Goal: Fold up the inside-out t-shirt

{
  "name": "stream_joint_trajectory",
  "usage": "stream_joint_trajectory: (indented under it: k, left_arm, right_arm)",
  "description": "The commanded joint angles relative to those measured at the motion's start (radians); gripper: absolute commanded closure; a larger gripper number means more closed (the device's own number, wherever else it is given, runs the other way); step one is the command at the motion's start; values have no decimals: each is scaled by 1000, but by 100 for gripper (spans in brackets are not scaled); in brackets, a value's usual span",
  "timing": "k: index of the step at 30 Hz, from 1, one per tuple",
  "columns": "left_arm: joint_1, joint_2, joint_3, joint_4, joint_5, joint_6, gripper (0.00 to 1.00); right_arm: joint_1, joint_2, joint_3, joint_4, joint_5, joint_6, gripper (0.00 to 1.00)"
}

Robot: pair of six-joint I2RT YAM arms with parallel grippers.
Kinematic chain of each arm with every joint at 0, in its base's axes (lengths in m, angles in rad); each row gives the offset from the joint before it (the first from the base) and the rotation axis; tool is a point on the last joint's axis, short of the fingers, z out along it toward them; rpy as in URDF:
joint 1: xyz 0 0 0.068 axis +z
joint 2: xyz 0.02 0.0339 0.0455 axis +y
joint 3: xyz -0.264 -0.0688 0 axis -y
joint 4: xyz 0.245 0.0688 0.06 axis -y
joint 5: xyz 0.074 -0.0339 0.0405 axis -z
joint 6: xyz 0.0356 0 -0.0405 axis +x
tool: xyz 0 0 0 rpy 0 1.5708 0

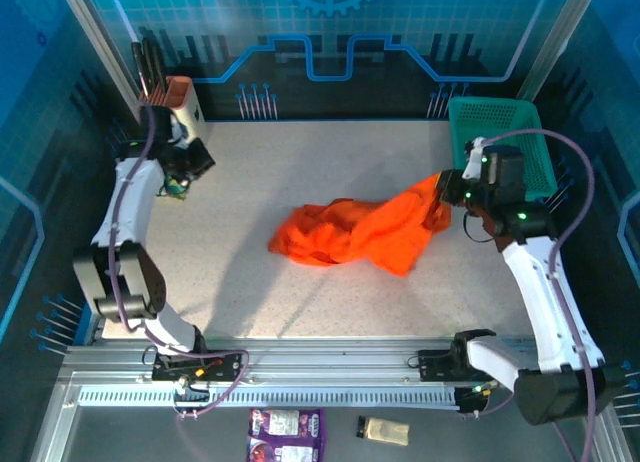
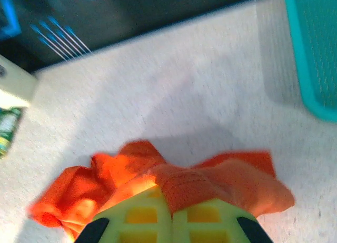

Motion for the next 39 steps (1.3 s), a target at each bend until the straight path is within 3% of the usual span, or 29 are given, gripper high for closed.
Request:
stream_joint_trajectory:
  k: [1, 7, 14, 18, 22, 30, 35, 39]
  left_arm:
    - [-92, 19, -54, -37, -50, 52, 90]
    - [-332, 47, -115, 4, -138, 15, 73]
    - [-624, 184, -38, -92, -384, -36, 55]
    - [-718, 298, 35, -179, -545, -55, 47]
    - [-752, 373, 78, -244, -709, -53, 43]
    - [-746, 352, 85, -314, -881, -15, 46]
    - [-721, 311, 64, -293, -841, 2, 61]
    - [-715, 309, 56, -250, -728, 19, 66]
  right_arm:
    - [-14, -13, -65, 28, -52, 37, 100]
    - [-15, -37, -132, 49, -65, 53, 100]
    - [-13, -34, -154, 63, -86, 60, 100]
    - [-10, -35, -158, 68, -90, 67, 100]
    - [-11, -29, -149, 60, -91, 58, 100]
    - [-10, -32, -150, 62, -85, 53, 100]
    - [-11, -36, -158, 65, -84, 56, 100]
    - [-11, -35, -164, 67, -85, 56, 100]
